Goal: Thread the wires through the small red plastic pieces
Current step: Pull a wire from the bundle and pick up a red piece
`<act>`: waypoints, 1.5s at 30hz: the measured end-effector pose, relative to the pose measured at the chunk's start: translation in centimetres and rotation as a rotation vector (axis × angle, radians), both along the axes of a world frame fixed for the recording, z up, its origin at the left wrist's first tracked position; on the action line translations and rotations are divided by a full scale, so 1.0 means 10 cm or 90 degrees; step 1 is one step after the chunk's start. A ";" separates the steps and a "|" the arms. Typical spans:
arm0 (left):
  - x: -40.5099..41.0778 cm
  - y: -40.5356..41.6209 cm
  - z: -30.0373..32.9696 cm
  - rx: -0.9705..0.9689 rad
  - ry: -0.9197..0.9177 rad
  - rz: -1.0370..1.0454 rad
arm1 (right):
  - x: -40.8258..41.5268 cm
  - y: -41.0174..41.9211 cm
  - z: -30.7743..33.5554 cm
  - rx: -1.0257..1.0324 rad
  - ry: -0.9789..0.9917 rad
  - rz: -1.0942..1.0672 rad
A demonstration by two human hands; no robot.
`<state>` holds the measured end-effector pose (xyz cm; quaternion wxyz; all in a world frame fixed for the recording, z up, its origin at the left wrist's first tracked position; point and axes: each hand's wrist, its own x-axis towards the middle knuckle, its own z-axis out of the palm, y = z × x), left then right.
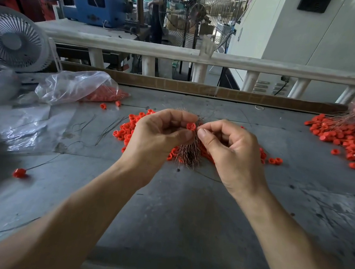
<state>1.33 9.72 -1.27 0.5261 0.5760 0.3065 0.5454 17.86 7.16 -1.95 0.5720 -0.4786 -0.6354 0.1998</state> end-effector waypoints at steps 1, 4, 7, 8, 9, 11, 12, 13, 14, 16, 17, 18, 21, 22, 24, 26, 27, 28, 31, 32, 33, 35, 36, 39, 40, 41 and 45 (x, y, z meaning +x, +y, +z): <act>0.00 0.00 0.00 0.001 -0.001 -0.001 | 0.00 0.00 0.00 -0.002 0.000 0.000; 0.00 0.00 0.00 0.001 -0.003 -0.003 | -0.01 -0.02 0.01 -0.008 0.002 0.006; 0.01 0.01 -0.01 -0.007 -0.005 0.004 | -0.01 -0.04 0.03 0.004 0.017 0.008; 0.01 0.01 -0.01 -0.012 -0.009 0.007 | -0.01 -0.05 0.04 0.009 0.024 0.006; 0.01 0.02 -0.02 -0.018 -0.015 0.007 | -0.01 -0.05 0.05 0.011 0.032 0.004; 0.02 0.02 -0.02 -0.032 -0.028 -0.004 | -0.01 -0.05 0.05 0.011 0.034 0.006; 0.02 0.01 -0.03 -0.040 -0.038 -0.014 | -0.02 -0.05 0.05 0.012 0.031 0.008; 0.02 0.01 -0.03 -0.050 -0.051 -0.027 | -0.02 -0.05 0.05 0.012 0.028 0.010; 0.02 0.00 -0.02 -0.063 -0.066 -0.038 | -0.02 -0.05 0.05 0.013 0.026 0.011; 0.02 0.01 -0.03 -0.090 -0.094 -0.051 | -0.02 -0.04 0.03 0.017 0.024 0.014; 0.02 0.01 -0.03 -0.104 -0.105 -0.054 | -0.02 -0.03 0.03 0.019 0.023 0.017; 0.01 0.02 -0.03 -0.118 -0.111 -0.059 | -0.03 -0.03 0.02 0.019 0.025 0.020; 0.02 0.01 -0.02 -0.134 -0.116 -0.083 | -0.04 0.00 -0.01 0.025 0.027 0.022; 0.03 0.01 -0.02 -0.128 -0.110 -0.087 | -0.05 0.00 -0.02 0.028 0.023 0.023; 0.03 0.00 -0.02 -0.110 -0.094 -0.084 | -0.06 0.00 -0.03 0.031 0.019 0.028; 0.02 0.01 -0.03 -0.091 -0.071 -0.075 | -0.05 0.01 -0.03 0.029 0.025 0.028; 0.02 0.01 -0.03 -0.080 -0.056 -0.070 | -0.04 0.01 -0.03 0.027 0.027 0.026; 0.02 0.01 -0.04 -0.068 -0.039 -0.064 | -0.04 0.01 -0.03 0.024 0.027 0.024; 0.01 0.02 -0.04 -0.034 0.006 -0.053 | -0.03 0.01 -0.03 0.019 0.029 0.021; 0.01 0.02 -0.04 -0.027 0.016 -0.052 | -0.03 0.01 -0.02 0.017 0.026 0.021; 0.00 0.02 -0.04 -0.023 0.022 -0.053 | -0.03 0.01 -0.02 0.016 0.020 0.021; -0.01 0.02 -0.03 -0.020 0.028 -0.058 | -0.02 0.01 -0.02 0.015 0.006 0.017; -0.02 0.02 -0.02 -0.020 0.028 -0.059 | -0.02 0.00 -0.01 0.015 0.002 0.015; -0.03 0.02 -0.02 -0.013 0.027 -0.057 | -0.01 -0.01 0.00 0.019 -0.009 0.008; -0.03 0.02 -0.02 -0.015 0.021 -0.054 | -0.01 -0.01 0.00 0.020 -0.014 0.005; -0.03 0.03 -0.02 -0.020 0.013 -0.049 | -0.01 -0.02 0.01 0.020 -0.017 0.003; -0.04 0.04 -0.03 -0.019 0.008 -0.043 | -0.01 -0.03 0.01 0.013 -0.017 -0.005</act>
